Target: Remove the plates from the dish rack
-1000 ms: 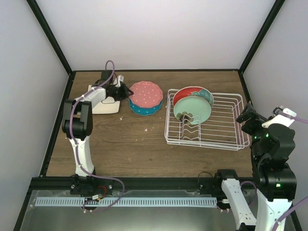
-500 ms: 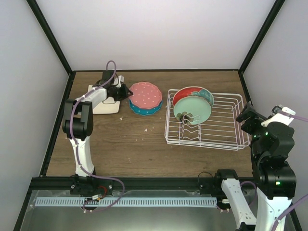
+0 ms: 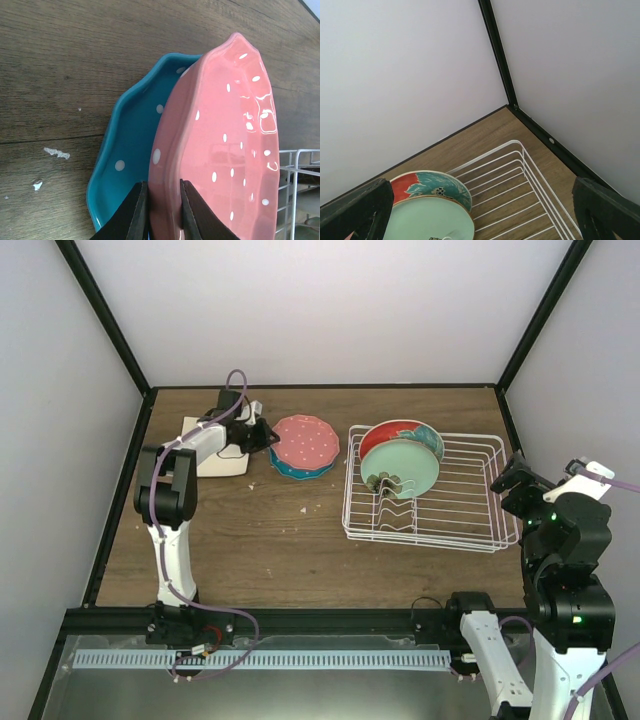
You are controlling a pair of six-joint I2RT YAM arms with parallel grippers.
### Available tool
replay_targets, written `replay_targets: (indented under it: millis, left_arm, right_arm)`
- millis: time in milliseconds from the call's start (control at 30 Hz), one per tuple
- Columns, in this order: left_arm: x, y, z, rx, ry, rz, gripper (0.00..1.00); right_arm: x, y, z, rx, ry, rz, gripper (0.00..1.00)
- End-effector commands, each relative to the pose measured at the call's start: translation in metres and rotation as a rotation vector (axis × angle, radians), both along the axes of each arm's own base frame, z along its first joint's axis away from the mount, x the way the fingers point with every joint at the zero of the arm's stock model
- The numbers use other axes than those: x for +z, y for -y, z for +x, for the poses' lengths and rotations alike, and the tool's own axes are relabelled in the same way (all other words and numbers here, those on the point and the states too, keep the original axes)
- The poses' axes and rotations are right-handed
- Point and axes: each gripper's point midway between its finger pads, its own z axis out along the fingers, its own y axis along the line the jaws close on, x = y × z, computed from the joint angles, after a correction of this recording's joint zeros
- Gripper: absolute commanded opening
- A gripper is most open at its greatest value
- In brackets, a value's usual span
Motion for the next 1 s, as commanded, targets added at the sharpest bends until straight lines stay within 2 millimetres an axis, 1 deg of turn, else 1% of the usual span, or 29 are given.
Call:
replay_targets:
  millis: [0,100,267,367,400,433,567,600,700,767,800,833,867,900,933,967]
  left_arm:
    - [0.008,0.010,0.006,-0.031,0.040,-0.017,0.17]
    - [0.003,0.007,0.004,-0.030,0.028,0.002,0.26]
    - [-0.001,0.005,-0.001,-0.030,0.013,0.016,0.36]
    - [-0.002,0.004,-0.003,-0.029,0.011,0.022,0.46]
    - [-0.002,0.004,-0.003,-0.029,0.013,0.025,0.50]
    - [-0.001,0.003,-0.003,-0.030,0.014,0.028,0.57]
    - [-0.003,-0.005,-0.007,-0.008,0.003,0.078,0.95]
    - [-0.003,-0.008,-0.007,-0.001,0.002,0.093,0.99]
    - [0.001,-0.018,-0.007,0.021,0.012,0.152,1.00]
    - [0.012,-0.030,0.000,0.057,0.043,0.224,1.00]
    - [0.022,-0.038,0.006,0.079,0.074,0.262,1.00]
    - [0.038,-0.045,0.015,0.105,0.117,0.295,1.00]
    - [0.058,-0.049,0.025,0.121,0.172,0.315,1.00]
    - [0.084,-0.047,0.035,0.122,0.243,0.306,1.00]
    - [0.114,-0.040,0.044,0.103,0.325,0.277,1.00]
    - [0.147,-0.028,0.050,0.071,0.418,0.232,0.97]
  right_arm:
    - [0.003,0.002,0.004,-0.006,0.007,-0.020,1.00]
    - [0.002,0.002,0.005,-0.006,0.004,-0.020,1.00]
    - [0.000,0.001,0.007,-0.004,0.000,-0.022,1.00]
    - [0.000,0.001,0.008,-0.002,-0.001,-0.023,1.00]
    - [-0.001,0.001,0.008,-0.002,-0.002,-0.023,1.00]
    - [-0.001,0.001,0.008,-0.001,-0.003,-0.025,1.00]
    - [-0.001,0.001,0.006,0.001,-0.003,-0.025,1.00]
    - [-0.002,0.001,0.006,0.001,-0.003,-0.025,1.00]
    - [-0.003,0.001,0.004,-0.001,-0.006,-0.024,1.00]
    - [-0.003,0.001,0.002,-0.001,-0.004,-0.024,1.00]
    - [-0.003,0.001,0.001,-0.002,-0.003,-0.023,1.00]
    - [-0.002,0.001,0.000,-0.003,-0.003,-0.023,1.00]
    - [-0.002,0.001,-0.001,-0.004,-0.003,-0.025,1.00]
    - [-0.002,0.002,-0.001,-0.005,-0.002,-0.024,1.00]
    - [-0.002,0.002,-0.002,-0.005,-0.004,-0.025,1.00]
    - [-0.003,0.001,-0.001,-0.004,-0.004,-0.024,1.00]
